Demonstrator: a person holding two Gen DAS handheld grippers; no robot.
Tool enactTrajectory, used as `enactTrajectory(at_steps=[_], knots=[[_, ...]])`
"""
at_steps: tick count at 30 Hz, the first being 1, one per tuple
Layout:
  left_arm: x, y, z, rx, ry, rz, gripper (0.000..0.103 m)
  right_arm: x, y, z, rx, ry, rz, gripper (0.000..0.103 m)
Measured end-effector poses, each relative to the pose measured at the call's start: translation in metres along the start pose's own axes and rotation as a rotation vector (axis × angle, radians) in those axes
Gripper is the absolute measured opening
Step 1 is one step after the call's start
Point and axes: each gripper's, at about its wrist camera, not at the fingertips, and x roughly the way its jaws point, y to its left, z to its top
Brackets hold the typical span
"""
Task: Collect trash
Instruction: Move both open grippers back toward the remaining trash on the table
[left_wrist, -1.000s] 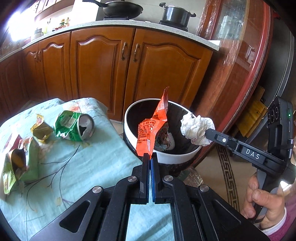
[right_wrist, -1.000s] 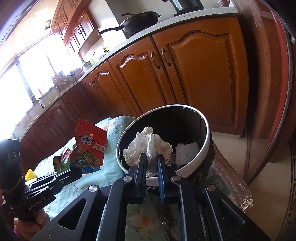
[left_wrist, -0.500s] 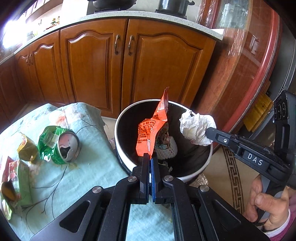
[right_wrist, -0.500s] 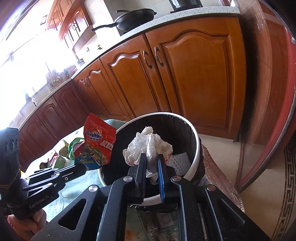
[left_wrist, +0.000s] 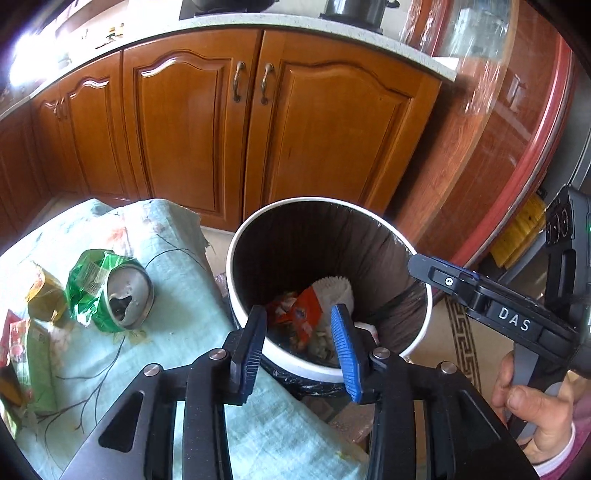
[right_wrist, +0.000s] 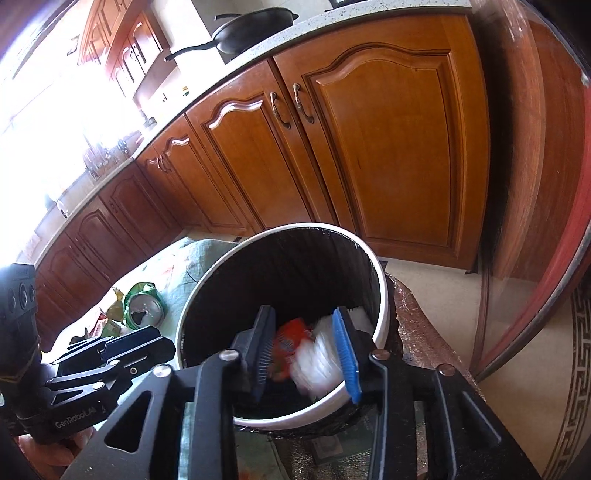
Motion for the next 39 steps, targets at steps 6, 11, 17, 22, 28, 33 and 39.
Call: enactTrajectory(at_steps=[6,11,17,22,28,33,39], knots=[[-0.027,0.013,-0.031,-0.041,-0.062,0.010,0.062,-0.016,0.008,-0.015,0.024,-0.053,0.034,0.086],[-0.055,0.018,-0.062,-0.051,-0.088,0.054,0.068,-0.021,0.024,-0.030,0.020,-0.054,0.057,0.088],[-0.089,0.038,-0.094,-0.100,-0.099,0.080,0.068,-0.022,0.049,-0.050,0.014,-0.028,0.104,0.088],[-0.113,0.060,-0.114,-0.160,-0.105,0.105,0.068,-0.020,0.074,-0.065,-0.003,0.004,0.143,0.088],[-0.138,0.086,-0.136,-0.229,-0.109,0.137,0.068,-0.015,0.104,-0.081,-0.034,0.034,0.181,0.088],[-0.155,0.104,-0.149,-0.273,-0.113,0.167,0.068,-0.004,0.127,-0.088,-0.053,0.066,0.206,0.088],[-0.173,0.125,-0.164,-0.312,-0.125,0.204,0.068,0.003,0.158,-0.097,-0.086,0.092,0.239,0.088]])
